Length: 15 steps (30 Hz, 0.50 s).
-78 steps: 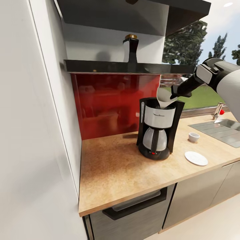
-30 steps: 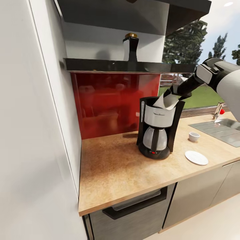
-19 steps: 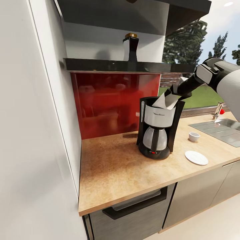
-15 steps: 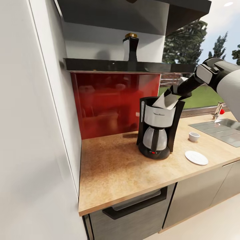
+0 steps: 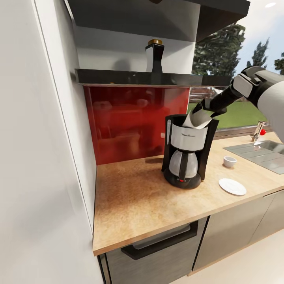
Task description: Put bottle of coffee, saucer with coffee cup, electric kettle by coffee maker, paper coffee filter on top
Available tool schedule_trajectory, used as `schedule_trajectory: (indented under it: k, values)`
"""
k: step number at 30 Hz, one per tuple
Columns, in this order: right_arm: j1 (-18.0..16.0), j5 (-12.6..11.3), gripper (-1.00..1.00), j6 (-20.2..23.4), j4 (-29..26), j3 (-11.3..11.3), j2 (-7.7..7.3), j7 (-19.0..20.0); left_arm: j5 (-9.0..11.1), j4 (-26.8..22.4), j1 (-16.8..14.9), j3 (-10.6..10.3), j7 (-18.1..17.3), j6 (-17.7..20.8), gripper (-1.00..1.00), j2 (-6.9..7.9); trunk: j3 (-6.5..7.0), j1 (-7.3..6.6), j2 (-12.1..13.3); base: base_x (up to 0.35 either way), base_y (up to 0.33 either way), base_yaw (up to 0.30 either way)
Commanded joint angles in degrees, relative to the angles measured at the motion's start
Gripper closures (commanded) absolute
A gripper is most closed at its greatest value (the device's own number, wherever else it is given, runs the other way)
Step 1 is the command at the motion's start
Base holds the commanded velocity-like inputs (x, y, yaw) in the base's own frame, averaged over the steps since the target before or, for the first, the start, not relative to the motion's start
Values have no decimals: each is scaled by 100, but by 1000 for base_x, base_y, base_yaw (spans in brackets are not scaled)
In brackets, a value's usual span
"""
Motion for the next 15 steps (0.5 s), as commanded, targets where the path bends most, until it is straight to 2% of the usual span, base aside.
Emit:
schedule_trajectory:
  k: [1,15]
  values:
    - [-17,-63,-100,9,-17,49,-1,12,5,-2,-2,33,0,-5,-100,-4,-7,0,-4,0,0,0]
    - [-26,-69,-100,1,-184,41,-1,13,4,-3,-2,33,0,-5,-100,-4,-7,0,-4,0,0,0]
